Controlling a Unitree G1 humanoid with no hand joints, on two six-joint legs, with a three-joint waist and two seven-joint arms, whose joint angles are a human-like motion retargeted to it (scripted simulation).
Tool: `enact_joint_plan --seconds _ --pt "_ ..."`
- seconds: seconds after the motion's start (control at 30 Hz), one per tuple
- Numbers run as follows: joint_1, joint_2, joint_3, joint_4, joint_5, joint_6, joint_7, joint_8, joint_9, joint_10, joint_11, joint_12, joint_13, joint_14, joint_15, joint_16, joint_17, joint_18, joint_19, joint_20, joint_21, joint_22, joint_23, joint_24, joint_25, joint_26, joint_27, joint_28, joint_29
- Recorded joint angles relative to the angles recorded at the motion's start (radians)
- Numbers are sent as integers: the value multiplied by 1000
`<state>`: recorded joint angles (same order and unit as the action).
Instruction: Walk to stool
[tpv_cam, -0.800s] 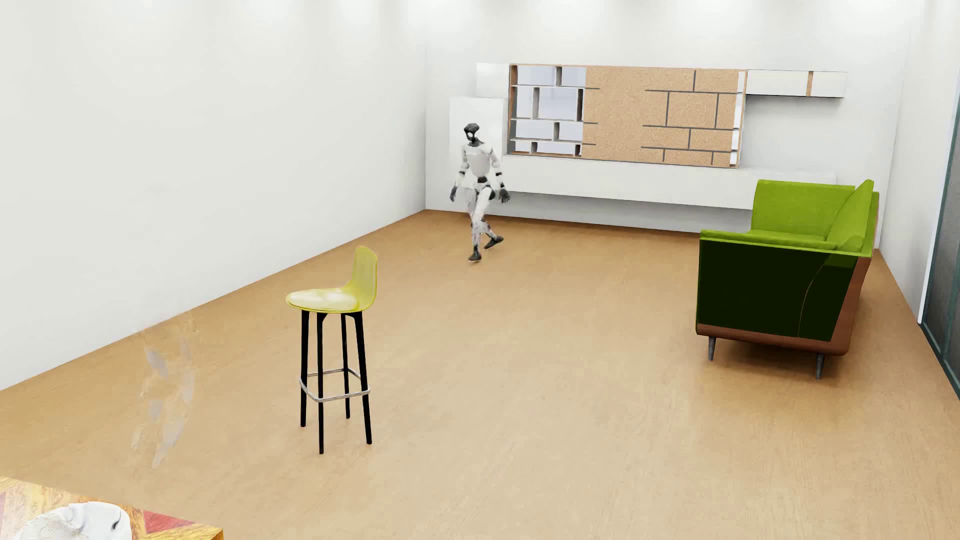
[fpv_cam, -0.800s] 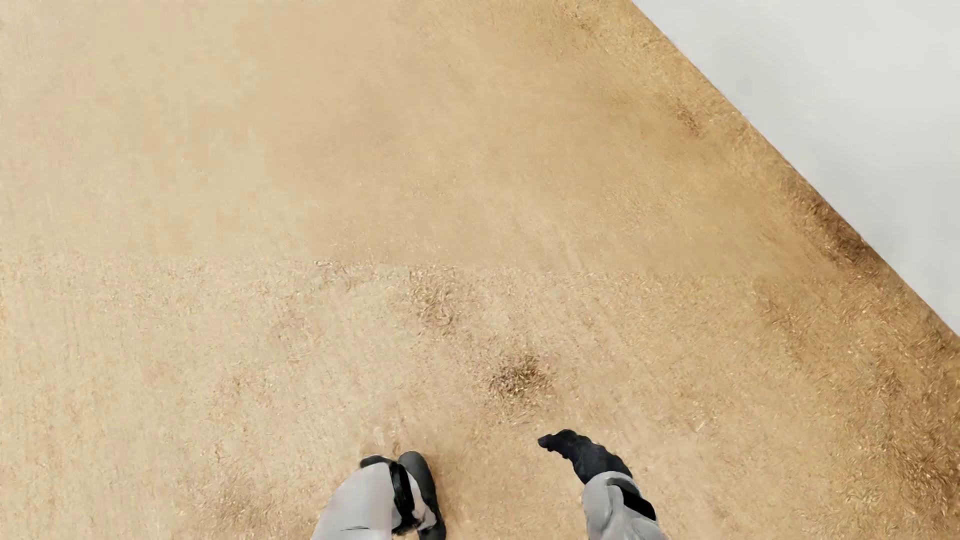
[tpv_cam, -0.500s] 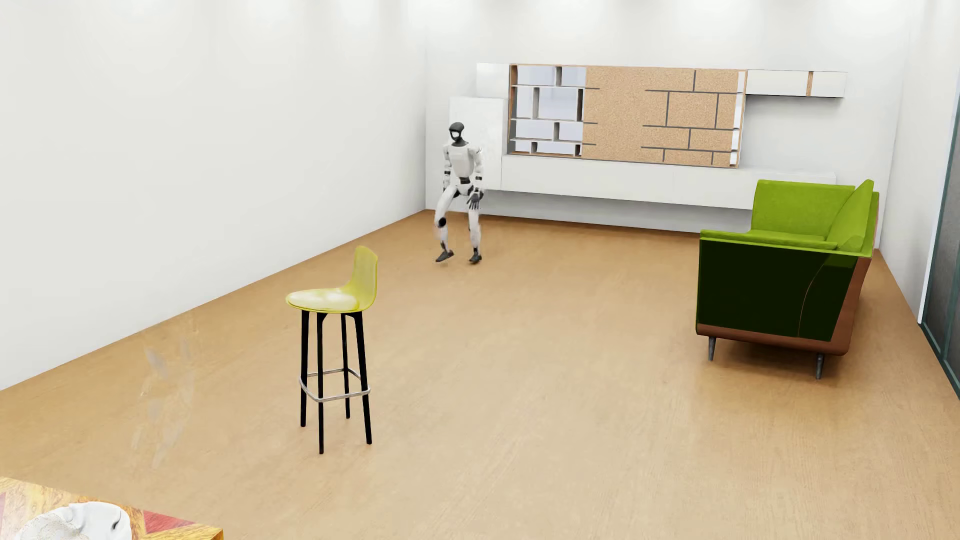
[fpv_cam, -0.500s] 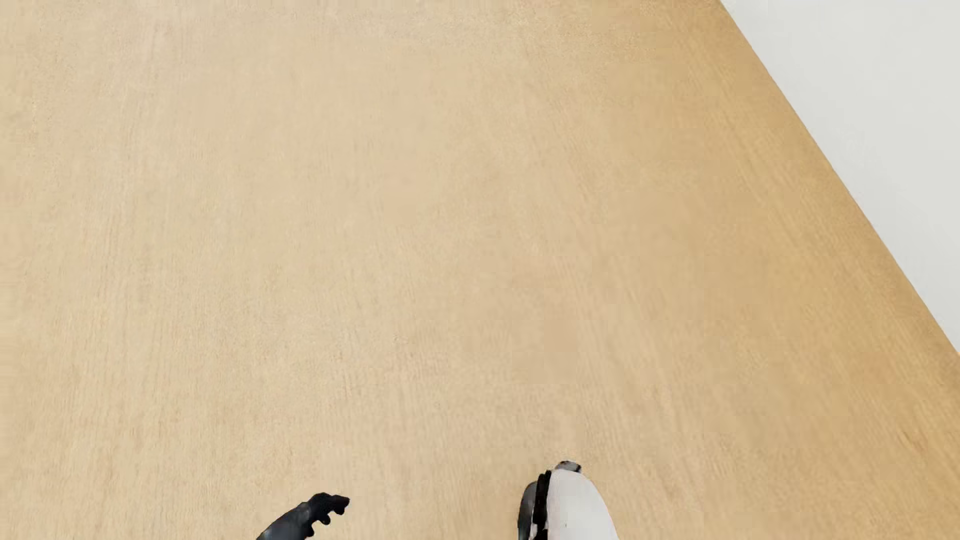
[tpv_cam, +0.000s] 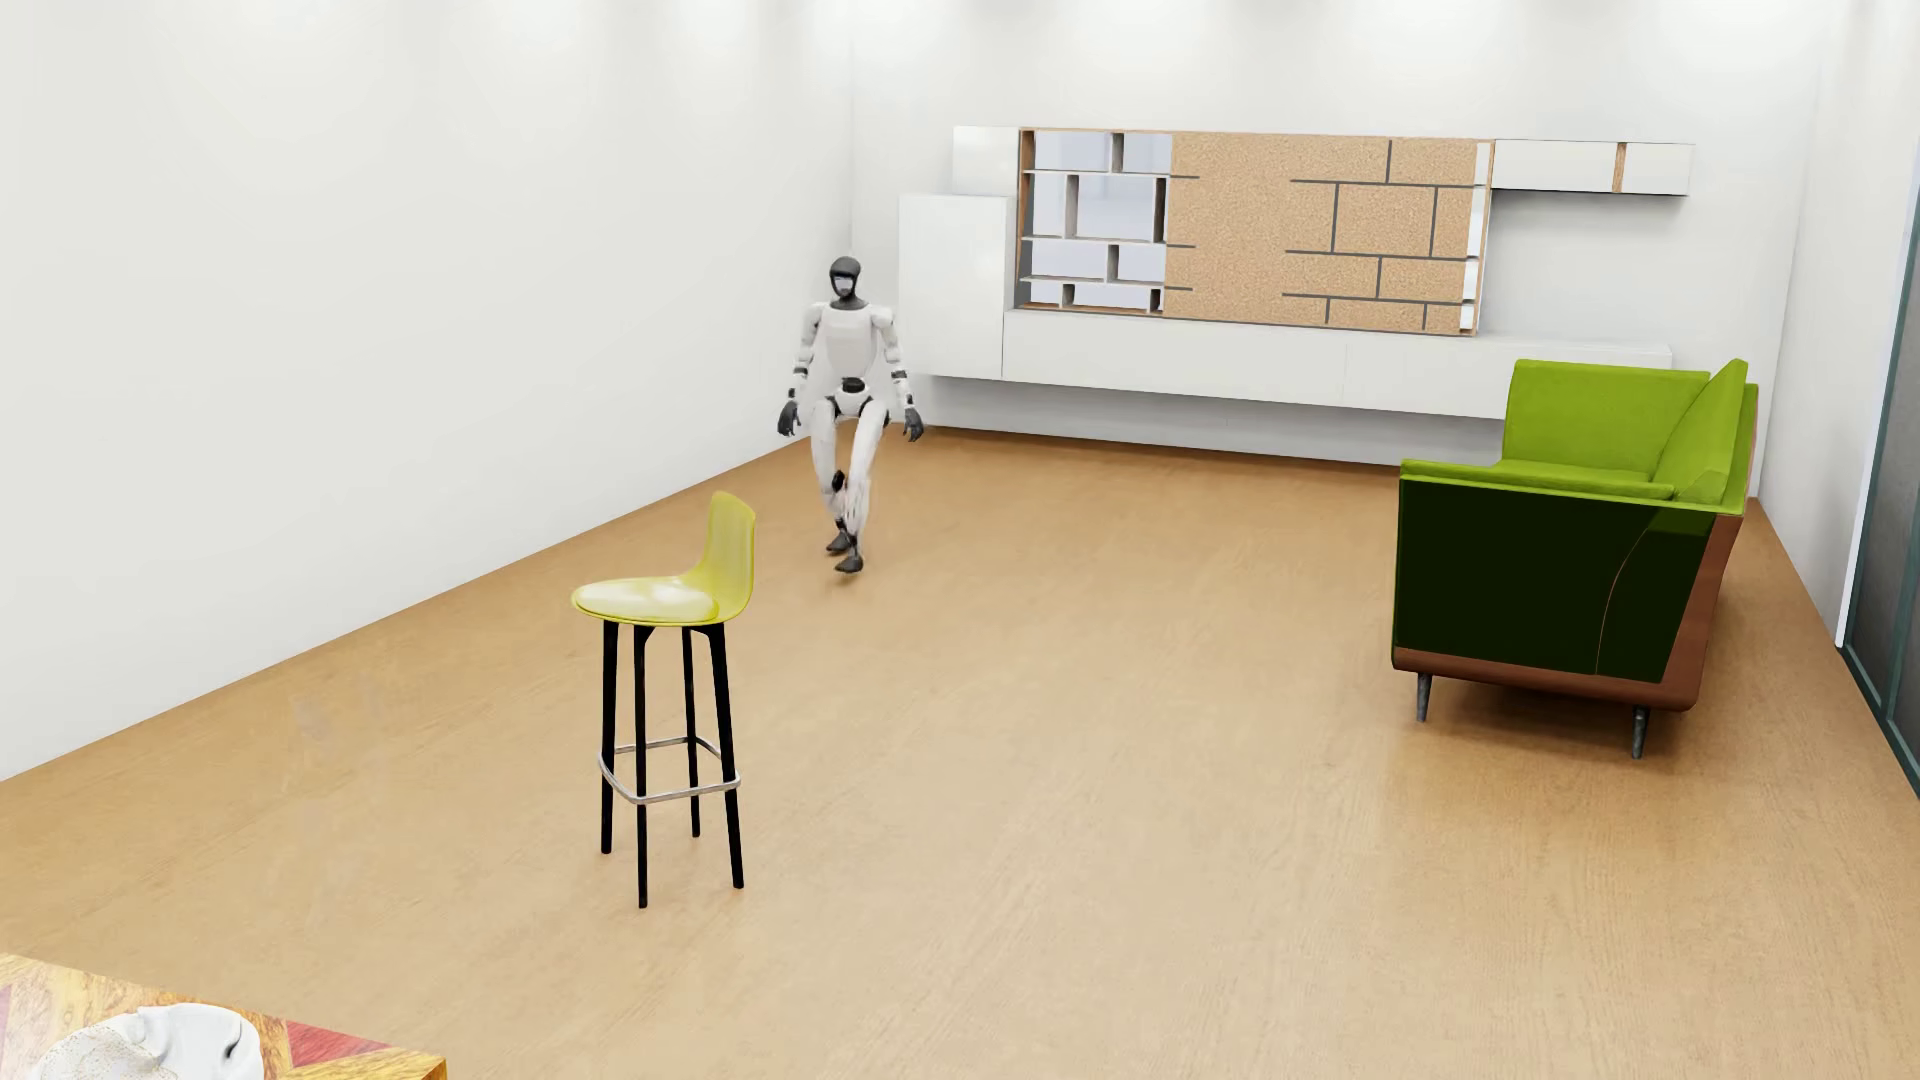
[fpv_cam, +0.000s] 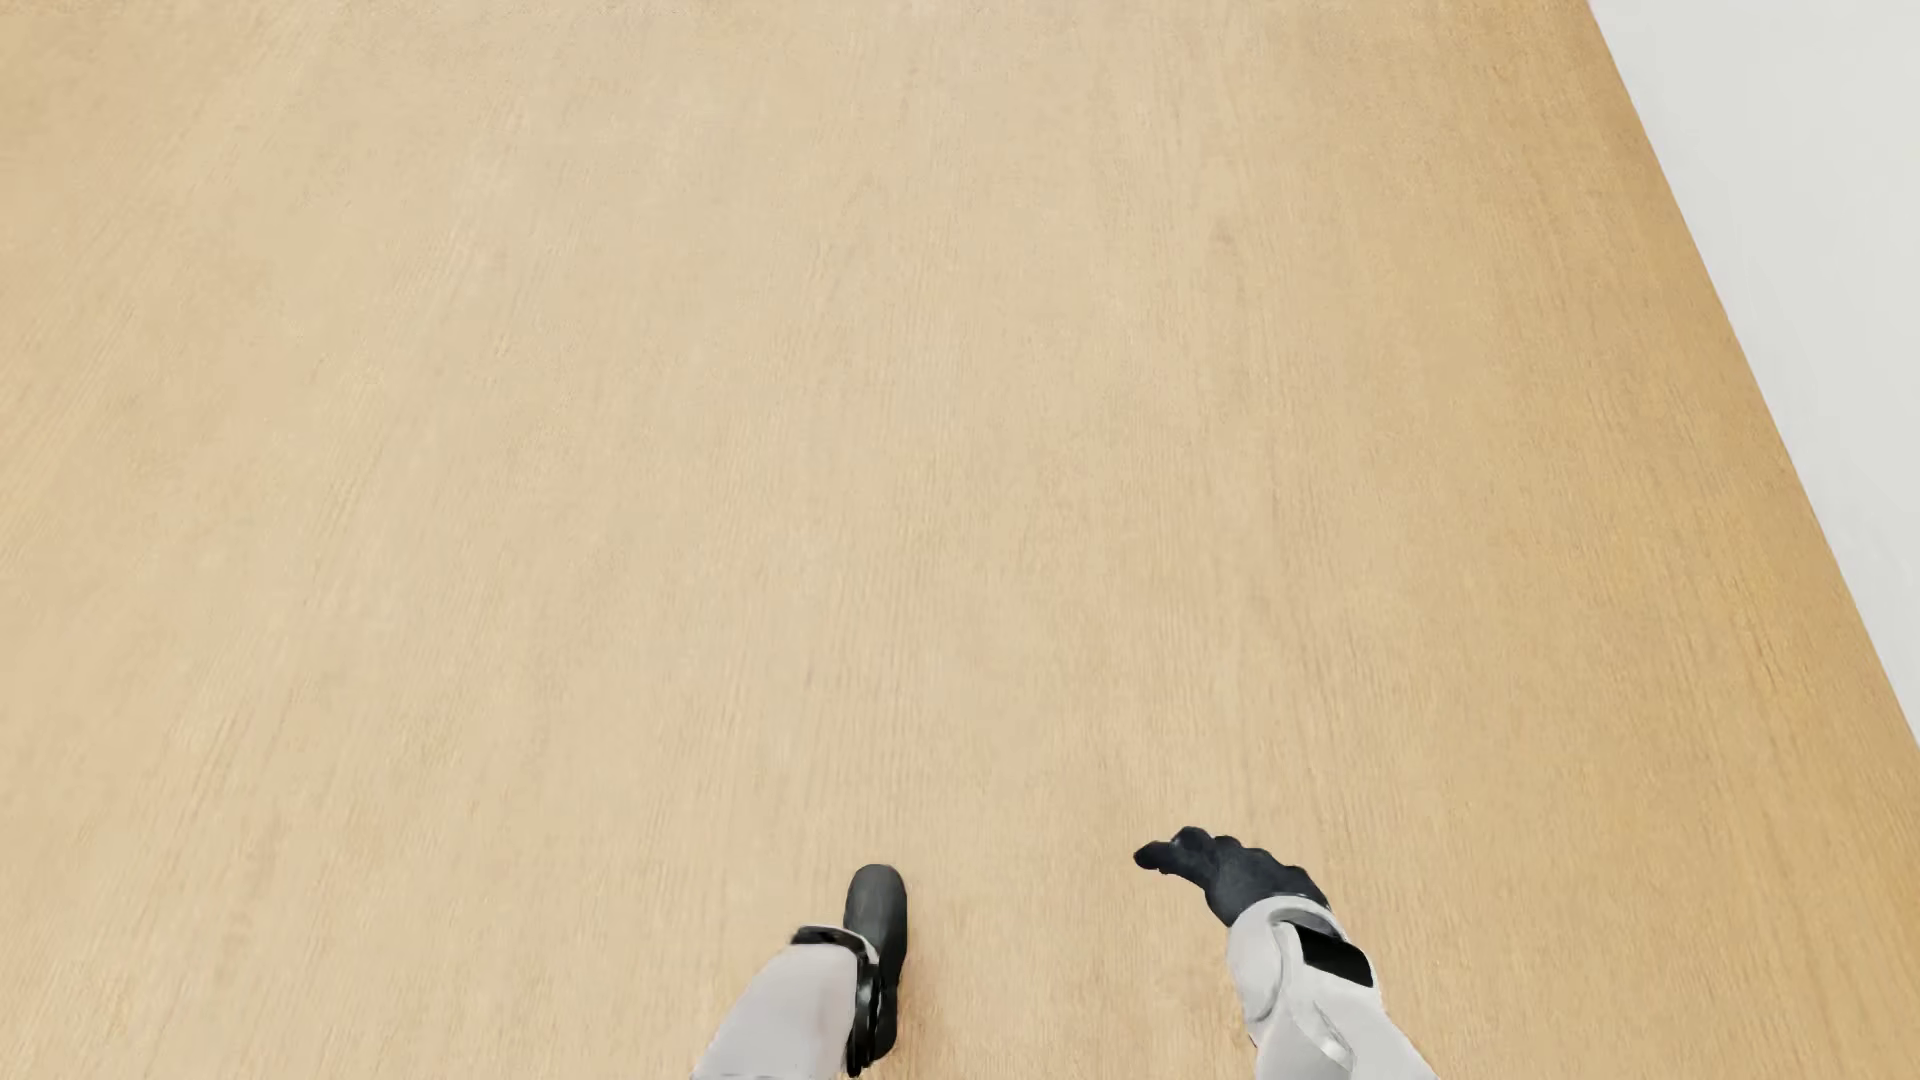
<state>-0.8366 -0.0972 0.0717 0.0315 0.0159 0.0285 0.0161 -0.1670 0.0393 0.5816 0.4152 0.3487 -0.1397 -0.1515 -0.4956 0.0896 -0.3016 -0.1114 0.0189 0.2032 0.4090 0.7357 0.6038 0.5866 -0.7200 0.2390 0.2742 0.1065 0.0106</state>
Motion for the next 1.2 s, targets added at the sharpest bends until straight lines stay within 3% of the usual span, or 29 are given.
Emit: enact_joint_plan --seconds 0.03,0.07,0.1,0.13,0.17,0.2,0.27,0.33,0.4,0.47,0.5,0.53,0.57,0.6,0.63,0.67,0.7,0.73,0.77,0.83,0.87,0.93,0.97,1.0,1.03,1.07,1.1,1.17,1.2 --pt "18 97 20 5 -12 -8 -42 24 5 -269 -31 57 -64 25 -28 4 -20 66 19 13 -3 -21 -57 17 19 -26 -19 -21 -32" --pt "36 192 35 50 -23 -12 44 52 11 -403 -32 128 -107 1 -15 -5 -19 30 39 30 -24 -54 -99 40 61 -56 -30 -16 -89" --pt "61 260 49 81 -51 -18 146 82 16 -383 -3 193 -123 13 51 -37 -16 78 67 56 -53 -80 -128 48 115 -80 -28 -7 -145" --pt "55 284 63 102 -89 -27 192 112 22 -212 94 241 -116 73 207 -80 -17 117 44 84 -73 -93 -149 40 155 -93 -12 -6 -180" --pt "55 254 73 96 -134 -39 209 143 30 -52 277 254 -89 99 435 -120 -31 153 90 103 -84 -83 -170 35 168 -97 14 -5 -193" --pt "88 155 77 73 -200 -52 215 127 38 58 532 229 -42 15 644 -137 -34 210 139 113 -97 -57 -188 44 166 -95 43 7 -201" --pt "238 -135 53 -13 -237 -78 215 139 51 62 887 79 64 -139 527 -127 15 216 34 92 -133 29 -167 94 186 -81 82 54 -216" --pt "462 -408 11 -76 -191 -82 171 109 39 -128 839 -120 148 -205 429 -95 92 172 32 2 -144 102 -19 176 254 -82 115 70 -183" --pt "641 -601 -35 -97 -145 -66 142 81 5 -247 541 -294 212 -252 373 -72 89 159 36 -133 -36 78 147 252 227 -162 143 -22 1" --pt "759 -720 -83 -102 -158 -54 107 121 -20 -244 119 -445 325 -335 419 -44 39 149 43 -288 6 -75 167 277 165 -311 113 -81 210" --pt "826 -738 -104 -98 -196 -54 72 126 -24 -236 -89 -505 415 -359 409 -35 41 135 38 -350 -76 -168 125 240 154 -385 117 -59 180" --pt "891 -735 -123 -79 -239 -56 40 89 -25 -212 -190 -530 511 -360 362 -22 78 118 72 -398 -191 -254 81 165 155 -447 129 -33 63" --pt "930 -716 -141 -44 -263 -56 14 25 -24 -131 -132 -514 587 -290 340 17 138 117 36 -445 -288 -336 59 83 167 -481 136 -39 -60" --pt "916 -703 -156 12 -255 -49 5 -2 -21 25 3 -465 626 -93 411 89 200 146 -46 -487 -337 -422 69 31 181 -479 146 -86 -122" --pt "847 -675 -162 96 -237 -37 28 -28 -15 261 116 -389 632 182 474 159 229 44 -81 -506 -331 -506 103 18 182 -453 154 -153 -100" --pt "732 -625 -152 200 -201 -18 60 -54 -8 501 206 -300 601 292 400 204 225 61 -82 -501 -281 -561 145 14 159 -408 154 -190 -19" --pt "597 -553 -129 217 -147 2 54 -66 -1 674 235 -215 543 190 314 203 197 148 -70 -473 -213 -558 181 15 123 -346 137 -178 69" --pt "466 -454 -106 197 -94 15 67 -65 1 736 200 -157 461 112 247 162 161 164 -53 -430 -145 -484 207 12 81 -268 120 -125 121" --pt "351 -343 -85 148 -47 19 92 -49 -4 690 134 -116 377 18 197 103 130 167 -40 -364 -79 -361 220 7 24 -185 105 -57 128" --pt "173 -144 -46 77 26 6 127 1 -24 404 34 -77 190 -60 117 -4 63 101 -58 -160 52 -113 181 -22 -67 -25 67 91 107" --pt "114 -60 -23 51 47 -4 116 23 -33 188 13 -46 100 -54 73 -40 37 71 -75 -47 93 -51 119 -65 -91 1 39 150 94" --pt "80 126 19 32 37 -25 48 109 -36 -333 -34 74 -55 18 24 -86 -10 29 -59 70 141 -45 -69 -147 -106 -60 -16 148 41" --pt "70 224 35 56 15 -31 91 151 -30 -436 -38 150 -90 -26 31 -86 -27 -1 -35 53 138 -56 -177 -123 -86 -98 -41 115 -16" --pt "85 295 49 82 -12 -34 171 175 -25 -402 8 218 -86 -36 95 -79 -44 29 -34 12 121 -59 -281 -61 -40 -123 -64 84 -76" --pt "74 312 63 111 -50 -40 220 190 -18 -227 129 266 -56 47 272 -81 -68 16 -33 -28 109 -50 -372 3 18 -135 -82 45 -110" --pt "64 270 74 105 -110 -51 226 185 -8 -44 340 276 -10 145 501 -95 -99 171 90 -62 96 -25 -445 52 64 -131 -83 -14 -111" --pt "91 157 74 85 -198 -63 233 147 3 86 610 242 52 43 672 -92 -106 197 145 -86 69 14 -493 90 86 -108 -67 -87 -100" --pt "244 -159 41 7 -241 -86 234 144 22 111 955 62 178 -135 506 -61 -11 202 0 -111 -27 97 -457 173 123 -19 -8 -181 -134" --pt "357 -312 17 -24 -216 -88 225 133 21 32 963 -40 212 -182 450 -48 66 188 -2 -115 -77 117 -361 217 176 23 25 -174 -184"
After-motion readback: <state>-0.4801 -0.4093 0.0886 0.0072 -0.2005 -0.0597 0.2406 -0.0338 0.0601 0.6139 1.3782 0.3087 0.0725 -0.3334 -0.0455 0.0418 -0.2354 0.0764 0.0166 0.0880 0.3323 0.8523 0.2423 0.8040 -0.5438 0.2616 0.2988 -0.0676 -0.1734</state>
